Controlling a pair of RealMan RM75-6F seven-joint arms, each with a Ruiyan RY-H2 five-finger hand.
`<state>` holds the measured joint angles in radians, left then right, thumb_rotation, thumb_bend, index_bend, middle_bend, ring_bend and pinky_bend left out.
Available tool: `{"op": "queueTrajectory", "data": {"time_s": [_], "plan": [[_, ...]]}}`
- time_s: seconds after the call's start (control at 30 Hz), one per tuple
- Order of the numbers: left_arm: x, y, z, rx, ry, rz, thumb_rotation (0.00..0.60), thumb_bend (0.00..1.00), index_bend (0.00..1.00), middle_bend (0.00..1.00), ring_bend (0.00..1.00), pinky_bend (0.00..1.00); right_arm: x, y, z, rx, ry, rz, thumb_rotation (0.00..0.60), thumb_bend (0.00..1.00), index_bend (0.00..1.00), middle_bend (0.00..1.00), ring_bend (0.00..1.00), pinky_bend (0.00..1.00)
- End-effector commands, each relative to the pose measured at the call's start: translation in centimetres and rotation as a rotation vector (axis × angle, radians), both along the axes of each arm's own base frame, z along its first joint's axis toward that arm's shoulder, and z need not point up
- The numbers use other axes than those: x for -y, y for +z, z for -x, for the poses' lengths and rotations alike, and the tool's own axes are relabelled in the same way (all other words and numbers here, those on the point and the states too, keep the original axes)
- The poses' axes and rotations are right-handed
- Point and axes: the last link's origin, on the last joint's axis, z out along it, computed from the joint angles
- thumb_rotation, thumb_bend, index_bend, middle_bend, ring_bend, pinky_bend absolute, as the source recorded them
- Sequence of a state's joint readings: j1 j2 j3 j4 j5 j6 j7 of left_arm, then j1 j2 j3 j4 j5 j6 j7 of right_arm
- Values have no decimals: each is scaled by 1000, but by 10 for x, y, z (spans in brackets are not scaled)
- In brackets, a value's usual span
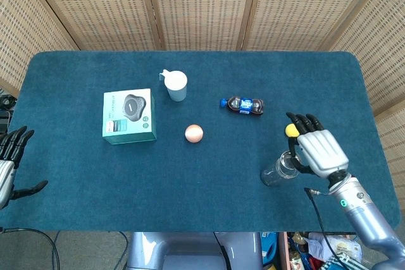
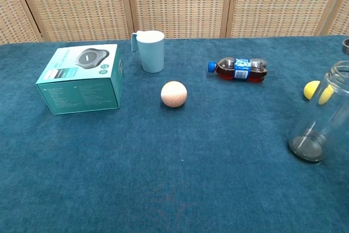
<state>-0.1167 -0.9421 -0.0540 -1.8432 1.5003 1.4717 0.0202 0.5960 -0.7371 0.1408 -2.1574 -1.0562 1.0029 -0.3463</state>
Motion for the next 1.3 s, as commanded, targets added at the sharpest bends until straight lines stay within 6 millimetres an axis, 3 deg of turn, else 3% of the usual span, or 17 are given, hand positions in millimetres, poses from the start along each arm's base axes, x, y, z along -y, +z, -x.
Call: {"op": "queueTrajectory", "data": {"time_s": [0.03,0.3,0.83,0.87,0.93,1.0,1.07,1.13,1.3], "plan": [[0,0,0,0,2,0,600,107,0,0,0,0,-2,0,11,5,-16,-14,600,592,669,0,0,0],[-1,-1,0,-3,4,2,600,108,0,0,0,0,-3,-14,13,15,-6,-60,600,592,669,0,0,0],[-1,0,1,-2,7,3,600,107,0,0,0,0,-2,-19,14,-6,-5,-58,600,592,657,0,0,0],[-1,0,1,-2,6,3,600,107,0,0,0,0,-3,-19,14,-8,-5,-59,600,586,608,0,0,0],[-1,0,1,-2,6,3,600,107,0,0,0,0,-3,-19,14,-14,-3,-64,600,532,417,0,0,0],[-1,0,1,-3,6,2,600,107,0,0,0,0,-5,-19,14,-23,0,-70,600,337,159,0,0,0],[-1,0,1,-4,6,2,600,106,0,0,0,0,-6,-15,15,-49,6,-57,600,158,35,0,0,0],[-1,0,1,-5,6,3,600,107,0,0,0,0,-7,-14,15,-49,1,-54,600,51,0,0,0,0],[-1,0,1,-5,6,2,600,107,0,0,0,0,-9,-12,14,-50,-2,-46,600,36,0,0,0,0]]}}
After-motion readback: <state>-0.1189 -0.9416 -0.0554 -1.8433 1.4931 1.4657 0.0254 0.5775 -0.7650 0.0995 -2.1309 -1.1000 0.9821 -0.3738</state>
